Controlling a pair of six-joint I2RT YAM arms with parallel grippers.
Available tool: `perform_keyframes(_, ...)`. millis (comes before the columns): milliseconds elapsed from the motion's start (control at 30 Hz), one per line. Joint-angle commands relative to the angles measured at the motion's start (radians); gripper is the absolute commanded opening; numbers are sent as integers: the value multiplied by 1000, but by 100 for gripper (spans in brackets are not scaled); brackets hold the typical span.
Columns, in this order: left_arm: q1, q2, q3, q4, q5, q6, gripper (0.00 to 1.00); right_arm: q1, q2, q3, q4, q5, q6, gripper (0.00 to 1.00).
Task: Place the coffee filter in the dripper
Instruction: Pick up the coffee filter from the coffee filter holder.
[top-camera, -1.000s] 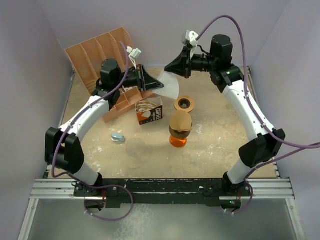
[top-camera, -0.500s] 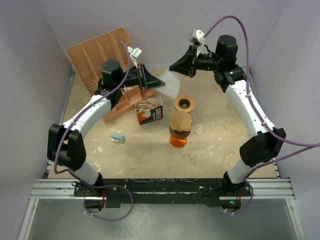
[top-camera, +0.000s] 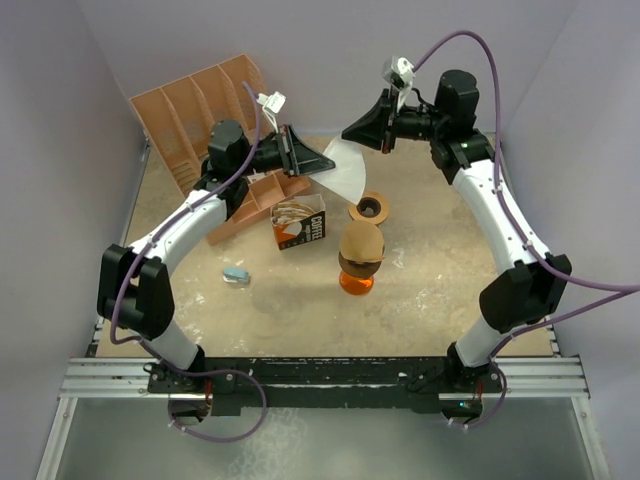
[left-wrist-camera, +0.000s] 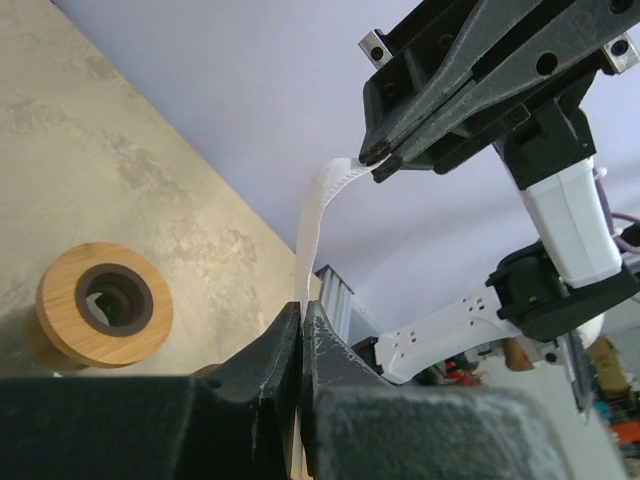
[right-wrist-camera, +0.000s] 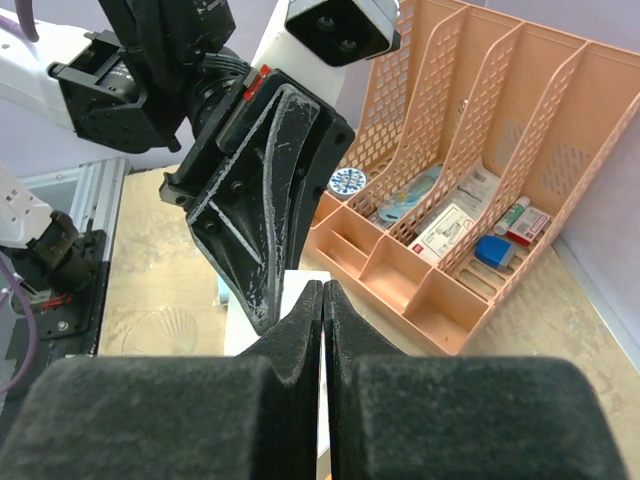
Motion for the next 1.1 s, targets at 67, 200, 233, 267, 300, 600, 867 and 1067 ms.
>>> perform_keyframes(67, -8, 27, 25, 67, -41, -159, 0, -26, 26, 14, 46, 18, 25, 2)
perform_keyframes(200, -8, 44, 19, 79, -58, -219, 0, -37, 42, 26, 41, 25, 27, 6)
perform_keyframes(233, -7, 49, 15, 93, -60, -239, 0, -39, 47, 29, 39, 27, 27, 7)
perform_keyframes(267, -8, 53, 9, 111, -63, -259, 0, -42, 51, 29, 38, 29, 27, 10)
perform_keyframes(300, -8, 57, 5, 130, -61, -278, 0, -44, 55, 29, 37, 31, 27, 12)
perform_keyframes(600, -8, 76, -6, 190, -58, -341, 0, -76, 84, 61, 24, 17, 30, 34)
perform_keyframes(867, -6, 71, -14, 192, -62, -362, 0, -120, 54, 58, 33, -44, 34, 56)
perform_keyframes(1067, -6, 63, -27, 195, -50, -356, 0, -148, -31, -62, 117, -131, 57, 63)
